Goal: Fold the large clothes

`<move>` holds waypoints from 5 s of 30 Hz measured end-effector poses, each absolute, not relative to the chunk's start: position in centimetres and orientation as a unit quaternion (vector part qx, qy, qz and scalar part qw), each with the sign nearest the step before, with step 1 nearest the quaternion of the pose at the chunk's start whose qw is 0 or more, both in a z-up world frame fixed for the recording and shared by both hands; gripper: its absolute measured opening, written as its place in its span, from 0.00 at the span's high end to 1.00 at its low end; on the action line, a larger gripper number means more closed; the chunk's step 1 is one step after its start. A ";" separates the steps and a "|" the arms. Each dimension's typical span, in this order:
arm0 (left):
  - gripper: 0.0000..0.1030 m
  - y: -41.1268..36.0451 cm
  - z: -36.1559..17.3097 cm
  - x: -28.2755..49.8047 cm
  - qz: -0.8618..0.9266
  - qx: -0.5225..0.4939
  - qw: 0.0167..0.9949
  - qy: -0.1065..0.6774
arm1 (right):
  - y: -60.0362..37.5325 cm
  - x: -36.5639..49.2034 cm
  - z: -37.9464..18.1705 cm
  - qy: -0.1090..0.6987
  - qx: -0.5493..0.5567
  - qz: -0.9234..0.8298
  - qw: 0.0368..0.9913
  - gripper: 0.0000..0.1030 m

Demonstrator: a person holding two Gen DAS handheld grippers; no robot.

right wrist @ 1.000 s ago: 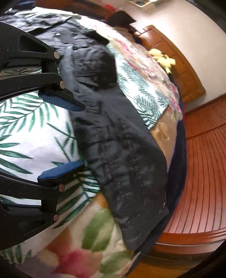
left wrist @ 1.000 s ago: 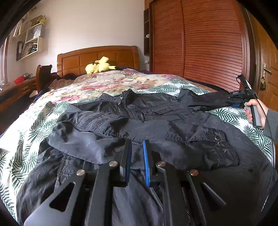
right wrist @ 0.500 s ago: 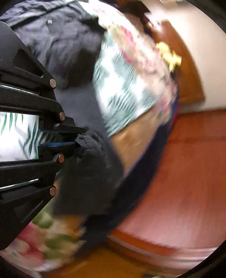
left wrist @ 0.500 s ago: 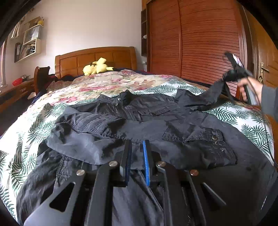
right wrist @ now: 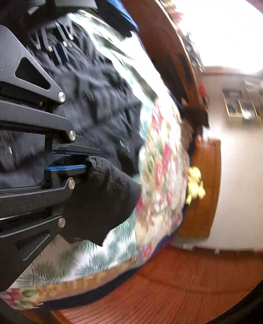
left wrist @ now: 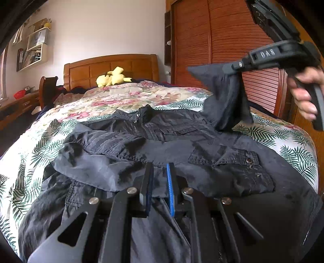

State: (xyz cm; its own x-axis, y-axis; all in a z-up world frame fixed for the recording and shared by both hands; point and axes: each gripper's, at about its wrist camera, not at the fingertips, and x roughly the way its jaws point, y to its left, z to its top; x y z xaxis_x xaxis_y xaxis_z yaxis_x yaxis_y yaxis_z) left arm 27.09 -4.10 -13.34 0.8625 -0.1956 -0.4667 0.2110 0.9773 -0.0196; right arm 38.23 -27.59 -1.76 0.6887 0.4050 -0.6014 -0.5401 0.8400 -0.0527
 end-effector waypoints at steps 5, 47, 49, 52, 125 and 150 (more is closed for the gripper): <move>0.90 -4.2 -13.4 27.2 -0.110 0.014 0.964 0.241 | -26.3 37.4 -4.3 0.343 -0.141 0.248 0.895 0.75; 0.90 5.8 -9.8 19.7 -0.050 -0.014 0.975 0.218 | -29.5 42.0 -17.8 0.503 0.002 0.139 0.853 0.33; 0.90 6.2 -9.7 19.3 -0.048 -0.016 0.975 0.217 | -29.1 41.6 -17.5 0.501 -0.005 0.144 0.853 0.35; 0.90 6.8 -9.5 19.0 -0.044 -0.018 0.976 0.213 | -27.8 40.7 -17.0 0.495 -0.036 0.156 0.854 0.62; 0.83 -3.6 -15.0 19.5 -0.125 0.049 0.930 0.343 | -27.4 28.6 -18.6 0.393 -0.076 0.241 0.884 0.52; 0.82 -2.1 -16.4 19.8 -0.091 0.002 0.921 0.379 | -27.9 27.9 -18.3 0.382 -0.078 0.250 0.886 0.52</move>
State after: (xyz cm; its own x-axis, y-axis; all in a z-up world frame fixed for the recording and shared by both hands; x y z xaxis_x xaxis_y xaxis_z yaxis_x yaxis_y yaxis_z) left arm 19.78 -2.09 -16.42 0.6956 -0.1665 -0.6989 0.1700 0.9833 -0.0650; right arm 27.86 -27.87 -18.27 0.5823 0.3835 -0.7168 -0.5032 0.8626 0.0528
